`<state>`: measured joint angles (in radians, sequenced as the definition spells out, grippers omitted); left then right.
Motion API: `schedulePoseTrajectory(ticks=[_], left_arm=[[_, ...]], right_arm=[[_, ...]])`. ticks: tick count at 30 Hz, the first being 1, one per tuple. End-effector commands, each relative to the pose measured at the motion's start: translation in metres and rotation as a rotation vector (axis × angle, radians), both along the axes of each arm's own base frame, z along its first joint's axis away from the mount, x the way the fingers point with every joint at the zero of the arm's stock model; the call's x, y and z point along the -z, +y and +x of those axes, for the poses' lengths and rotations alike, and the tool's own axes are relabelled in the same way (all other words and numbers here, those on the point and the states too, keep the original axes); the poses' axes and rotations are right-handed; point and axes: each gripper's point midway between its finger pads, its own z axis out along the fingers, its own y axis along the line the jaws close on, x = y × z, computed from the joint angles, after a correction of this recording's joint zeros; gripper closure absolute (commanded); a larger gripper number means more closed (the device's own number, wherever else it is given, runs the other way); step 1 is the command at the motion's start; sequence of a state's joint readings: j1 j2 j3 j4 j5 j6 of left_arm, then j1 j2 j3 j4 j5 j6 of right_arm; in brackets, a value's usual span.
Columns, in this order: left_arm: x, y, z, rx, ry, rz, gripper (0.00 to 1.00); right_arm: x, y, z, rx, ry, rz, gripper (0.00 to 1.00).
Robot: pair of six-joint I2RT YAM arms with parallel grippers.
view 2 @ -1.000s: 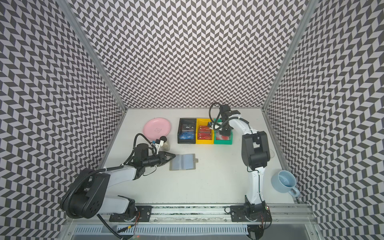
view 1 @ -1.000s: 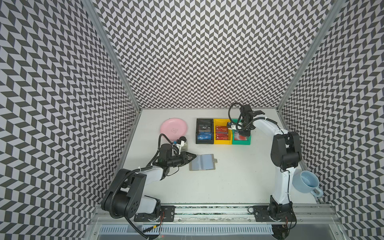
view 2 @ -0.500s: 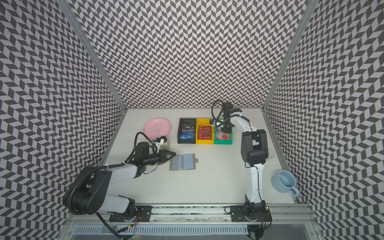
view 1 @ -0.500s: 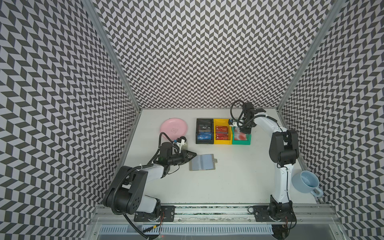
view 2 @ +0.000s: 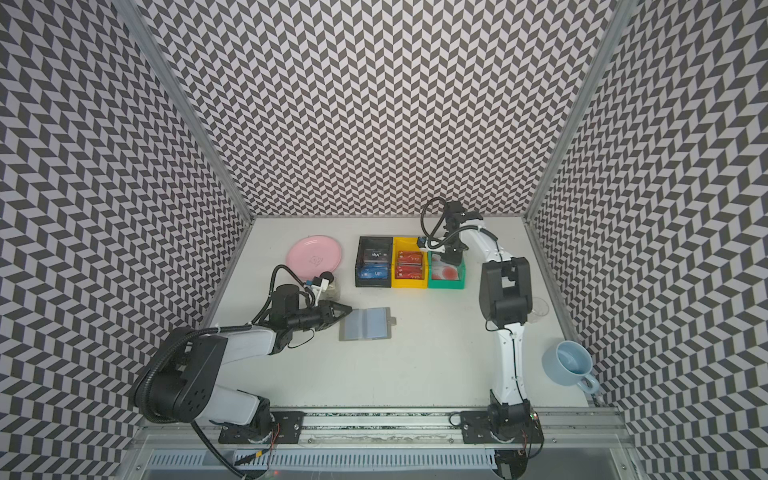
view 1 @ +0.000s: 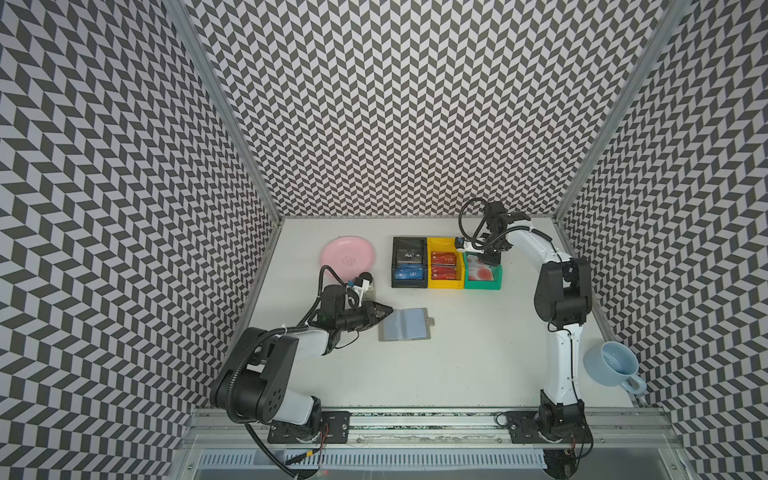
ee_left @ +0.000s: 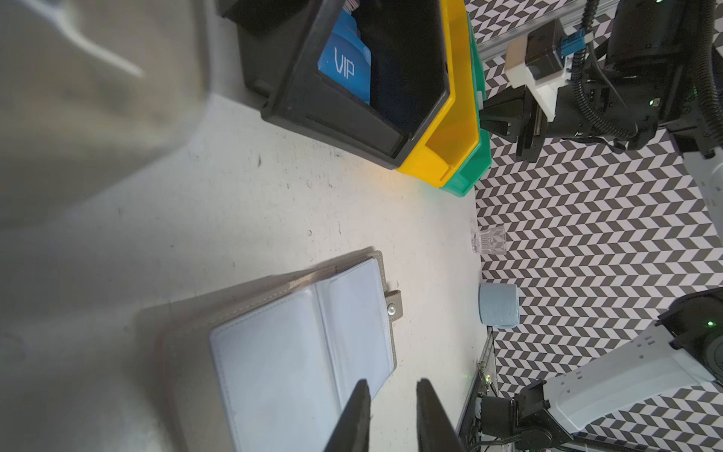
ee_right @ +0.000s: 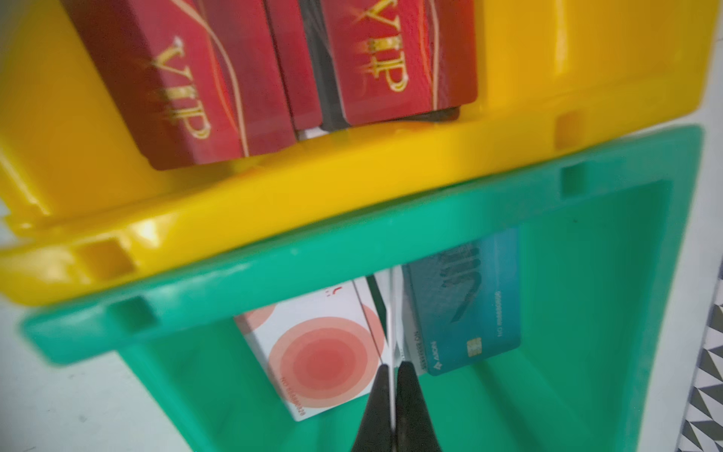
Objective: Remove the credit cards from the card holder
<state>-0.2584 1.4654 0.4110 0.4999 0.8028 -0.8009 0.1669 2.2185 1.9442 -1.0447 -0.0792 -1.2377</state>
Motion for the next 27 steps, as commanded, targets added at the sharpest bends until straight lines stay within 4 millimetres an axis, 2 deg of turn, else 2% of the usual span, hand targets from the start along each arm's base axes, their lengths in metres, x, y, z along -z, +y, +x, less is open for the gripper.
schedulePoseTrajectory(ticks=[1, 7, 12, 22, 27], left_arm=[[-0.01, 0.0, 0.007, -0.001, -0.043, -0.01, 0.76], [-0.012, 0.001, 0.005, 0.0, -0.052, -0.008, 0.76], [-0.012, 0.001, 0.004, 0.0, -0.053, -0.009, 0.76], [-0.011, 0.005, 0.004, -0.002, -0.054, -0.005, 0.76], [-0.012, 0.006, 0.006, -0.006, -0.055, -0.004, 0.76]], right_arm=[[-0.004, 0.004, -0.023, -0.054, 0.087, 0.039, 1.0], [-0.021, 0.007, -0.049, -0.095, 0.139, 0.069, 1.0], [-0.029, 0.009, -0.06, -0.115, 0.146, 0.087, 1.0], [-0.008, 0.009, -0.076, -0.103, 0.221, 0.094, 1.0], [0.001, 0.008, -0.077, -0.098, 0.235, 0.089, 0.98]])
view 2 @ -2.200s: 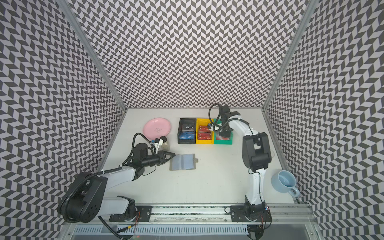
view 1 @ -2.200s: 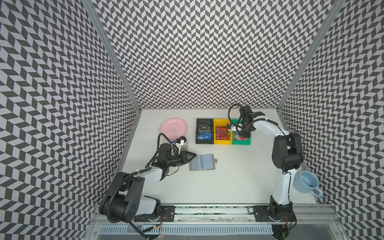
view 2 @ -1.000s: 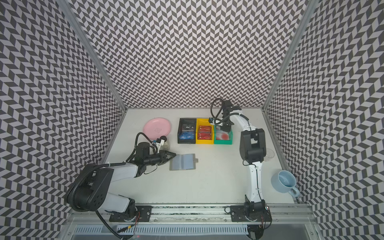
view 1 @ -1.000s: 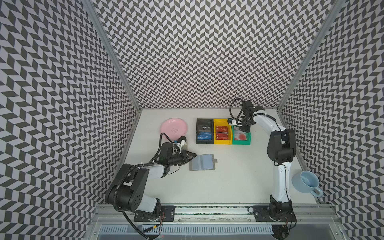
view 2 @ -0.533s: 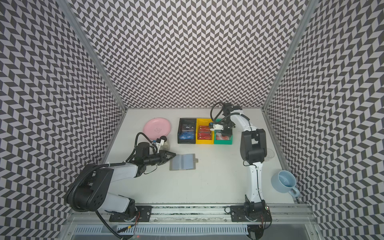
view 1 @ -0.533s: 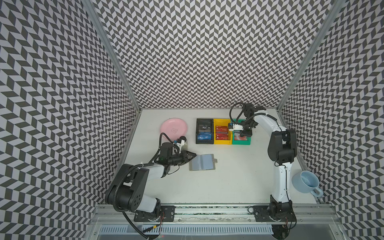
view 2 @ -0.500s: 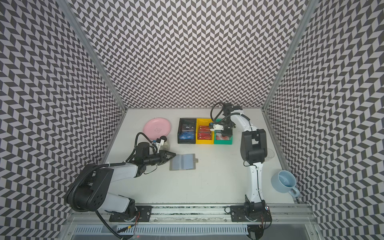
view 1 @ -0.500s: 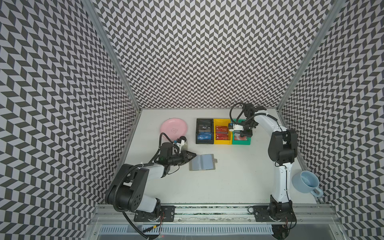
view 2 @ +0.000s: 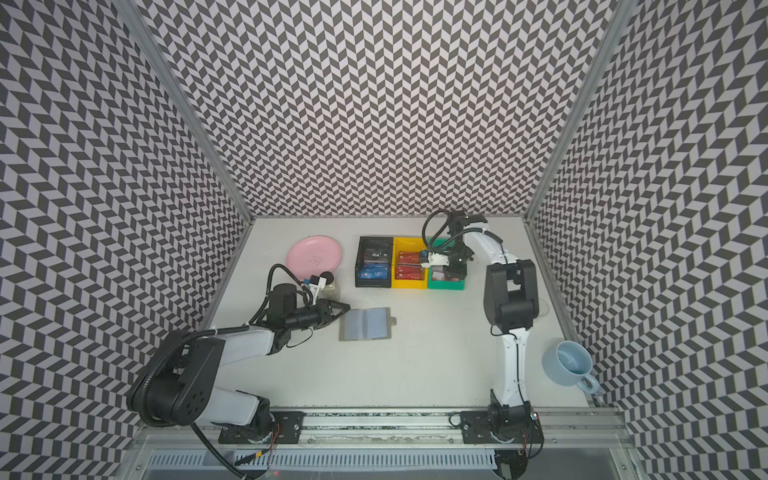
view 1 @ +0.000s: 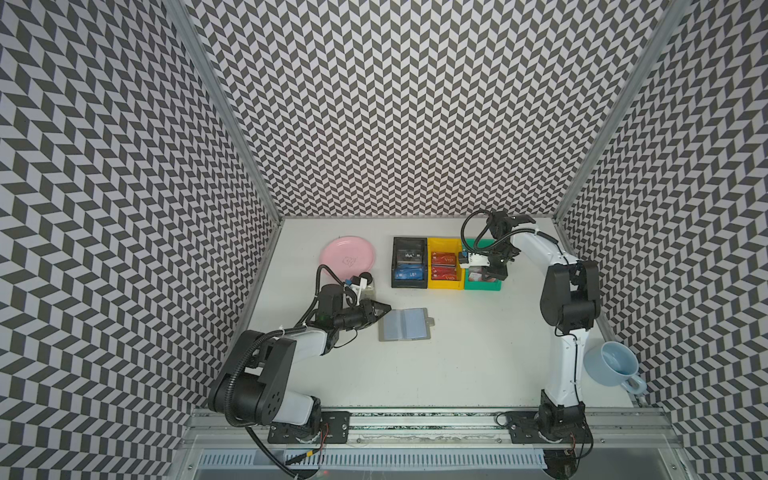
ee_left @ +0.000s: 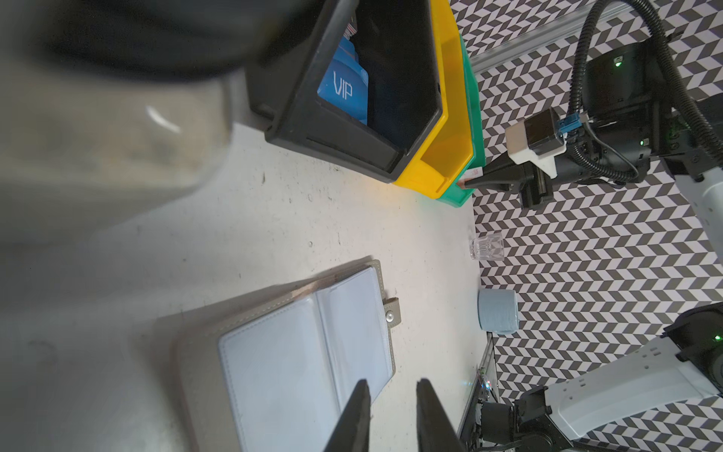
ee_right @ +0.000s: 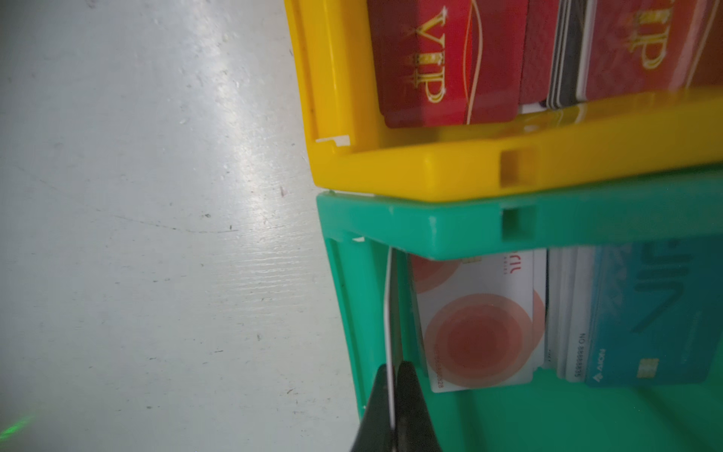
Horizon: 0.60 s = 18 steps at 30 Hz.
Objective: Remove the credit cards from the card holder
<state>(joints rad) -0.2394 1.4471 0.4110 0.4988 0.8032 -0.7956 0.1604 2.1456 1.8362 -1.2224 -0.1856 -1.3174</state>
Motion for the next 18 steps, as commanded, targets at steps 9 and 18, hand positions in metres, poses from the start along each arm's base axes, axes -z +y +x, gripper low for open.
schedulePoseTrajectory(ticks=[9, 18], left_arm=[[-0.005, 0.001, 0.003, 0.008, -0.03, 0.001, 0.76], [-0.005, 0.001, 0.004, 0.008, -0.03, 0.002, 0.76]], right_arm=[[0.002, 0.003, 0.008, 0.018, -0.01, 0.01, 0.84], [0.005, -0.006, 0.031, 0.061, -0.085, -0.049, 0.8]])
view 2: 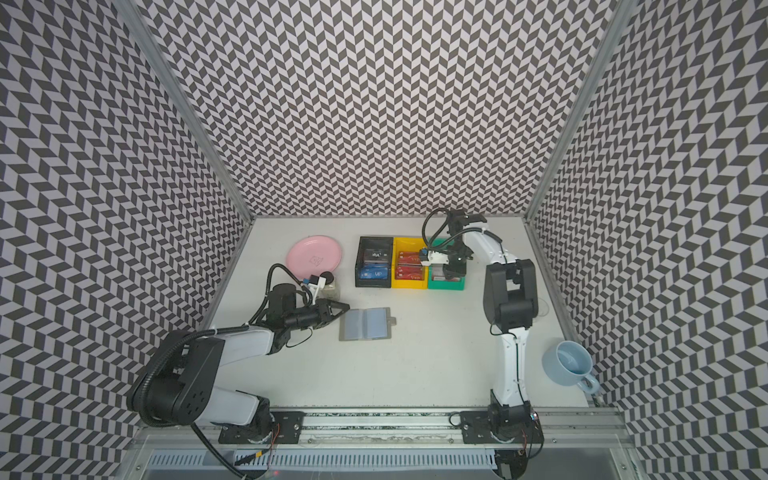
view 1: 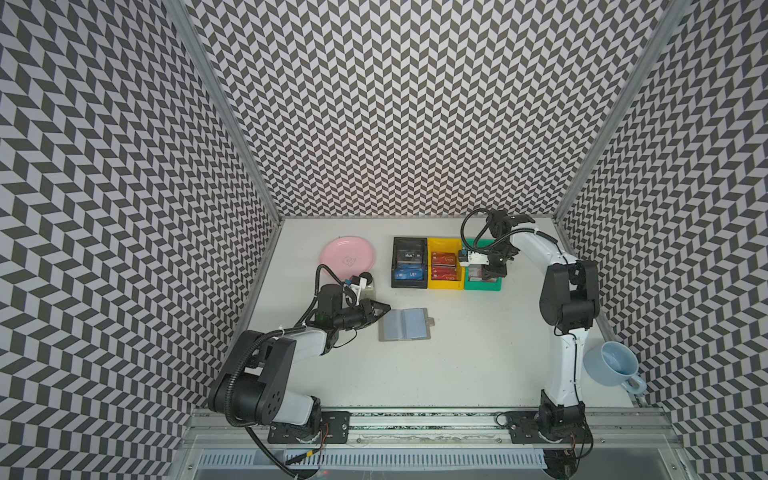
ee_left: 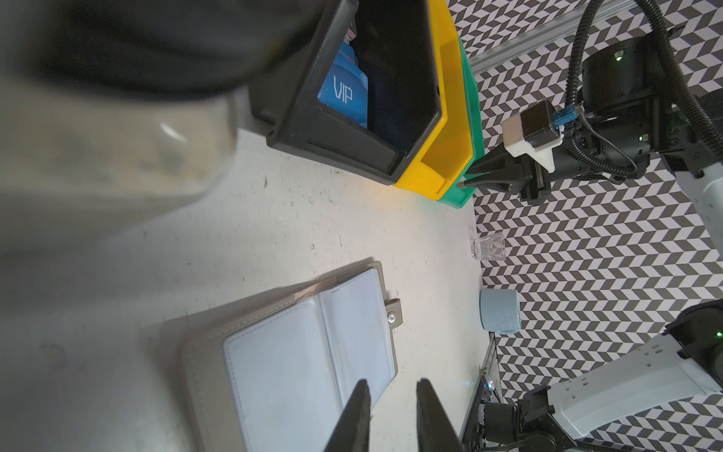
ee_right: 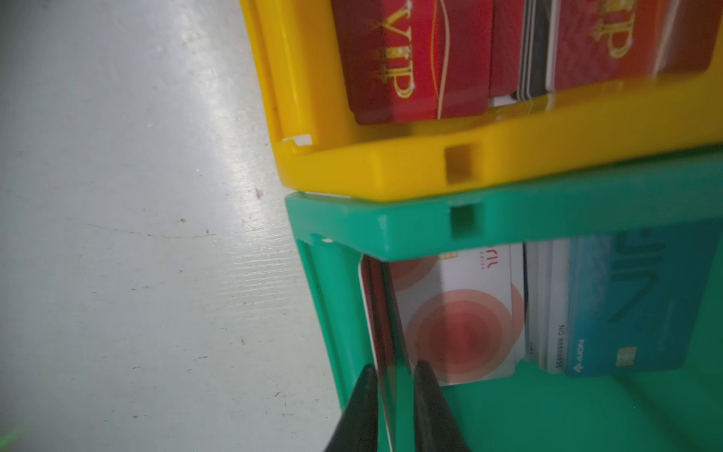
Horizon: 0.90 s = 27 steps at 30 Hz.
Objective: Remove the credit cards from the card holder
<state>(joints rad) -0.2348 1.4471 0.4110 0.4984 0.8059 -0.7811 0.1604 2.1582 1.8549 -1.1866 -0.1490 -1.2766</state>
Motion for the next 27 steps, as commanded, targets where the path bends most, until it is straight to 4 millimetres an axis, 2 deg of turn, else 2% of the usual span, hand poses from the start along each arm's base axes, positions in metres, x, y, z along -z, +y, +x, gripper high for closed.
schedulePoseTrajectory(ticks=[1, 6, 10, 15, 18, 24, 27], left_arm=[[-0.004, 0.001, 0.004, 0.002, -0.02, -0.002, 0.76], [-0.004, 0.001, 0.003, 0.005, -0.02, -0.002, 0.76], [-0.006, 0.002, 0.002, 0.004, -0.025, 0.002, 0.76], [-0.003, 0.01, 0.005, -0.028, -0.036, 0.078, 0.76], [-0.01, 0.014, 0.008, -0.043, -0.062, 0.104, 0.76], [-0.026, 0.022, 0.01, -0.082, -0.108, 0.136, 0.74], [-0.033, 0.027, 0.01, -0.109, -0.14, 0.16, 0.72]], right_arm=[[0.006, -0.003, 0.02, 0.023, -0.051, -0.028, 0.8], [0.008, -0.006, 0.033, 0.056, -0.083, -0.045, 0.78], [-0.009, -0.001, 0.042, 0.076, -0.144, -0.009, 0.77], [-0.039, 0.007, 0.032, 0.079, -0.206, 0.067, 0.71], [-0.052, 0.011, 0.023, 0.083, -0.247, 0.114, 0.59], [-0.064, 0.015, 0.012, 0.229, -0.34, 0.287, 0.55], [-0.079, 0.011, 0.002, 0.315, -0.425, 0.427, 0.51]])
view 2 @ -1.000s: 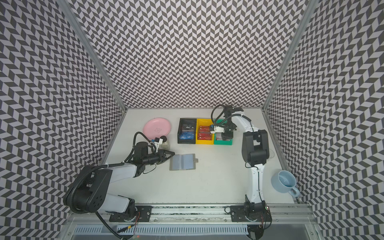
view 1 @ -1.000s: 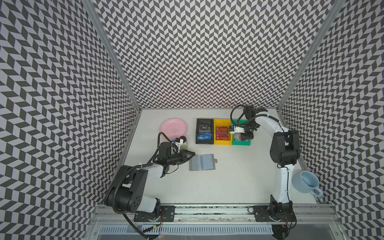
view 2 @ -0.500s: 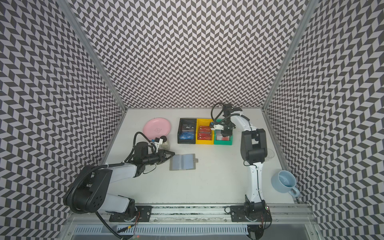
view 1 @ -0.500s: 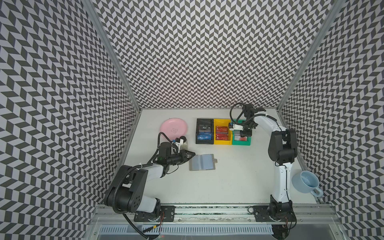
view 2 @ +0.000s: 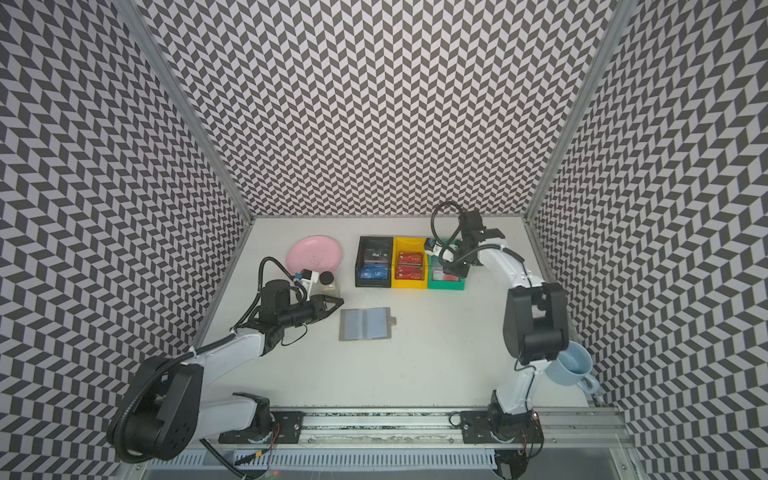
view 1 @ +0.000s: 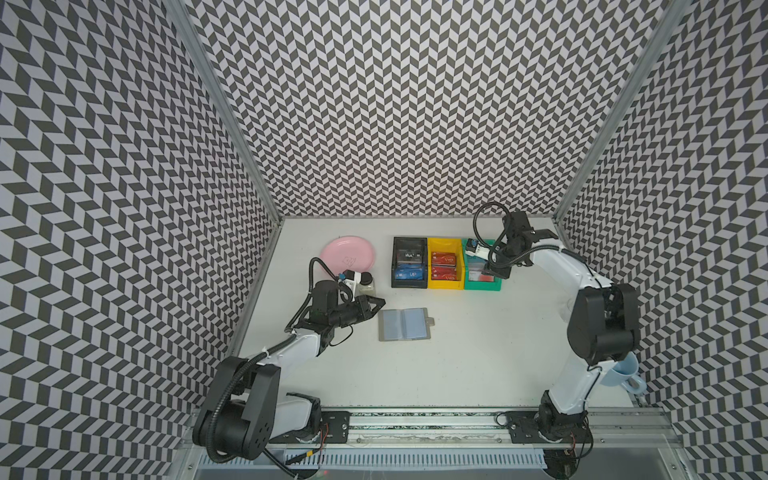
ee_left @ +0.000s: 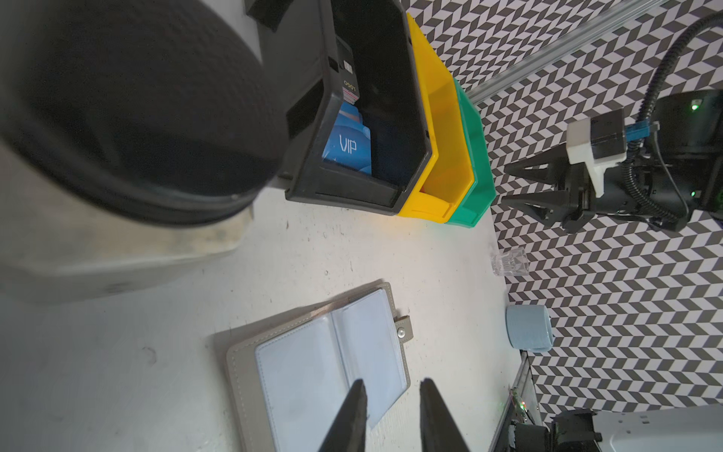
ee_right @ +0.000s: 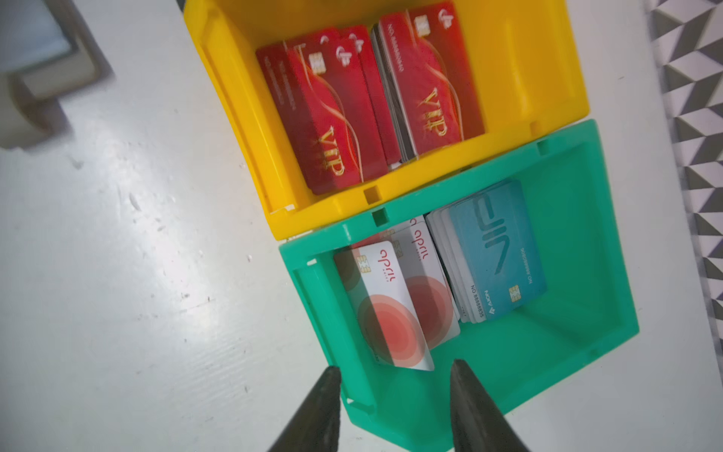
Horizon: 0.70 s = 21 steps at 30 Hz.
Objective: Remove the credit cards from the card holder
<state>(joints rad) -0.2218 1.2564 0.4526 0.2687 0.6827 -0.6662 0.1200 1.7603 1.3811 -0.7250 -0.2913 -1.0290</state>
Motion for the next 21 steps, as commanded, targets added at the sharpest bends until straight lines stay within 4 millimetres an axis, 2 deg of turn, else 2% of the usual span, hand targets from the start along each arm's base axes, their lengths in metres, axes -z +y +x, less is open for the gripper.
schedulePoseTrajectory(ticks=[1, 3, 4, 5, 6, 9, 13, 15, 18, 21], left_arm=[[-0.008, 0.012, 0.005, -0.049, -0.05, 0.068, 0.71], [-0.013, 0.022, 0.01, -0.096, -0.088, 0.125, 0.69], [-0.016, 0.029, 0.013, -0.128, -0.11, 0.161, 0.46], [-0.019, 0.034, 0.015, -0.153, -0.134, 0.192, 0.06], [-0.023, 0.042, 0.018, -0.19, -0.164, 0.226, 0.0], [-0.034, 0.065, 0.025, -0.309, -0.245, 0.31, 0.0], [-0.045, 0.098, 0.027, -0.485, -0.363, 0.378, 0.0], [-0.05, 0.111, 0.023, -0.566, -0.448, 0.384, 0.0], [-0.058, 0.128, 0.015, -0.656, -0.555, 0.412, 0.0], [-0.067, 0.143, 0.008, -0.714, -0.655, 0.491, 0.0]], right_arm=[[-0.036, 0.001, 0.009, 0.122, -0.177, 0.238, 0.49], [-0.05, -0.009, 0.002, 0.207, -0.249, 0.335, 0.41], [-0.063, -0.014, -0.001, 0.244, -0.316, 0.379, 0.38], [-0.073, -0.018, -0.002, 0.287, -0.374, 0.417, 0.35], [-0.085, -0.023, -0.005, 0.33, -0.431, 0.47, 0.31], [-0.108, -0.03, -0.023, 0.406, -0.555, 0.6, 0.24], [-0.12, -0.03, -0.054, 0.444, -0.662, 0.798, 0.21], [-0.116, -0.025, -0.066, 0.418, -0.669, 0.854, 0.21], [-0.098, -0.02, -0.068, 0.39, -0.641, 0.838, 0.23], [-0.079, -0.034, -0.065, 0.469, -0.678, 0.792, 0.24]])
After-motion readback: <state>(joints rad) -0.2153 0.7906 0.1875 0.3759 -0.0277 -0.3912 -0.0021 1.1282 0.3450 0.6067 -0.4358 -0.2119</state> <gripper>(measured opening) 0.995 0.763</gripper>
